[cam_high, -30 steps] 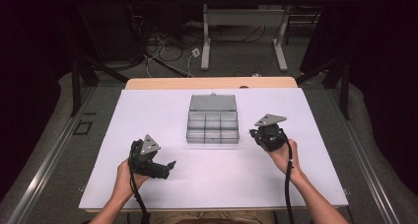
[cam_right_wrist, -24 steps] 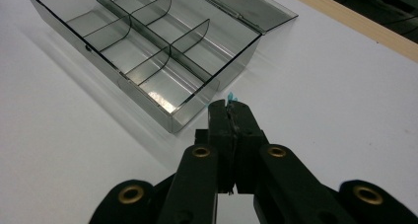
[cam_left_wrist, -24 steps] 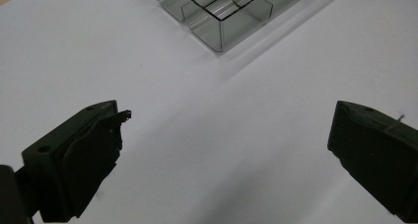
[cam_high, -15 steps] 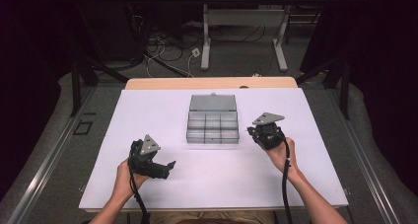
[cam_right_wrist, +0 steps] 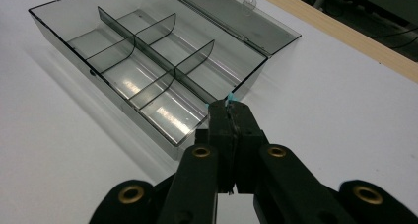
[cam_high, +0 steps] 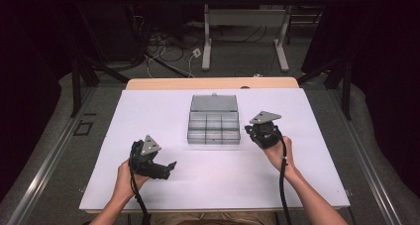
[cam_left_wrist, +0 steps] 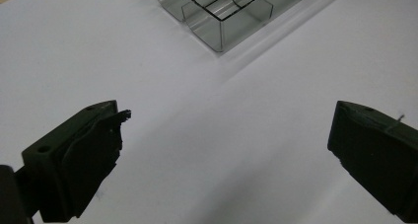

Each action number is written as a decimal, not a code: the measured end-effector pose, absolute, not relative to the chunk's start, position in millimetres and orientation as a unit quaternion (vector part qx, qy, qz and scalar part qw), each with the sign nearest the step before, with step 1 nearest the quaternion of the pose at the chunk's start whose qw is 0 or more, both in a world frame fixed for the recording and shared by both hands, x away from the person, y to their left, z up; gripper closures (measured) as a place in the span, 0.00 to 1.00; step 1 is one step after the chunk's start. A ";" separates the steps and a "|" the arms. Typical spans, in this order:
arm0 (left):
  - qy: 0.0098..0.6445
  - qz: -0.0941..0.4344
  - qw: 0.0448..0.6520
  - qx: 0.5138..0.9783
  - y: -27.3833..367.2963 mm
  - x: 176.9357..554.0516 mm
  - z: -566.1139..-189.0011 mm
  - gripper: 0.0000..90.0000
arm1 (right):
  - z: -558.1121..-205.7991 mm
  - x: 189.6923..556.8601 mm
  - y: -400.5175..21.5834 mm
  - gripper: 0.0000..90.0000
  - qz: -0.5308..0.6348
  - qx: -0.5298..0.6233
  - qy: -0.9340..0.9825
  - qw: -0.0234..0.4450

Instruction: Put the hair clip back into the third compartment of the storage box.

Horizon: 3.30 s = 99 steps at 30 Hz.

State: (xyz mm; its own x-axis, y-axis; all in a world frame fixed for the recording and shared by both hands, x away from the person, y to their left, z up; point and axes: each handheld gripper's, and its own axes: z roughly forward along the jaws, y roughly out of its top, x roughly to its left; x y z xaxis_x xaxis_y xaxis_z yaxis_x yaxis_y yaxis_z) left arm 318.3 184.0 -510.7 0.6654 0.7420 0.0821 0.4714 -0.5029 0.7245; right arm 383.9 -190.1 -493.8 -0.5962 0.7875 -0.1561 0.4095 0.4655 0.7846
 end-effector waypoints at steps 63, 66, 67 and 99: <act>0.361 0.185 0.347 0.845 184.4 321.1 -514.0 0.00 | -488.6 418.0 -156.7 1.00 0.396 0.354 0.806 0.263; 0.359 0.187 0.346 0.846 184.5 321.0 -514.1 0.00 | -490.4 420.2 -155.0 1.00 0.399 0.351 0.804 0.266; 0.358 0.188 0.346 0.847 184.5 320.9 -513.9 0.00 | -490.7 420.1 -154.4 1.00 0.396 0.354 0.806 0.263; 0.360 0.188 0.349 0.845 185.2 321.0 -513.5 0.00 | -508.7 438.7 -139.3 1.00 0.390 0.348 0.815 0.251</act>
